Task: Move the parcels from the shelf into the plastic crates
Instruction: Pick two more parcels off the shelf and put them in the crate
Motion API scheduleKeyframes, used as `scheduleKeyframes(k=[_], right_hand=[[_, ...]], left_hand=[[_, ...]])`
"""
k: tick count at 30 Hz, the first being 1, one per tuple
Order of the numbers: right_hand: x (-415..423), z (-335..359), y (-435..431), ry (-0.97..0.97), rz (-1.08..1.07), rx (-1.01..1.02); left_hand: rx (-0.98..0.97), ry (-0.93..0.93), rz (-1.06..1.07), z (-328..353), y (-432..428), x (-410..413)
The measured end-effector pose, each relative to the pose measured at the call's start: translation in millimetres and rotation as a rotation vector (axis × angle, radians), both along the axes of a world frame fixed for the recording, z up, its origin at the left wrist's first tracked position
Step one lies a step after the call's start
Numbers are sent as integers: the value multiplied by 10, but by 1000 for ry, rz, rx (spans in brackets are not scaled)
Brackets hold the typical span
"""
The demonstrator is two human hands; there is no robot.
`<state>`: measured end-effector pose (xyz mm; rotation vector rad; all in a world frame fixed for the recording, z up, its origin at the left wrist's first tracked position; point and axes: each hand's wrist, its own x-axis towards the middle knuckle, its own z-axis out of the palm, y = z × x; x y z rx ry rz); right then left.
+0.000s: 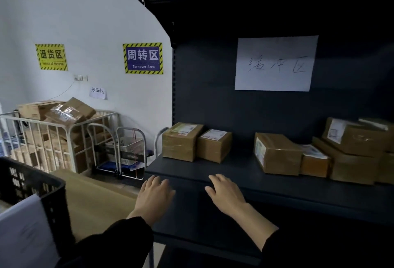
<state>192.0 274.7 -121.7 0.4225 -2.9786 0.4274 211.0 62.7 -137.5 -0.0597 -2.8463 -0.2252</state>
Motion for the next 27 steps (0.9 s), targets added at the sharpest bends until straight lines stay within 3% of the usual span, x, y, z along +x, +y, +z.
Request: scheduleKeyframes(k=[11,20,27], right_hand=[[-396,-29,506,14,-17,-27],[-818,-29,289,35,-34,-66],[-1302,25,-155,32,-73,-355]], left_hand=[[30,10,-41,24,542,-490],[139,142,-33,121,269,-1026],[307,299,57,375,-223,-1582]])
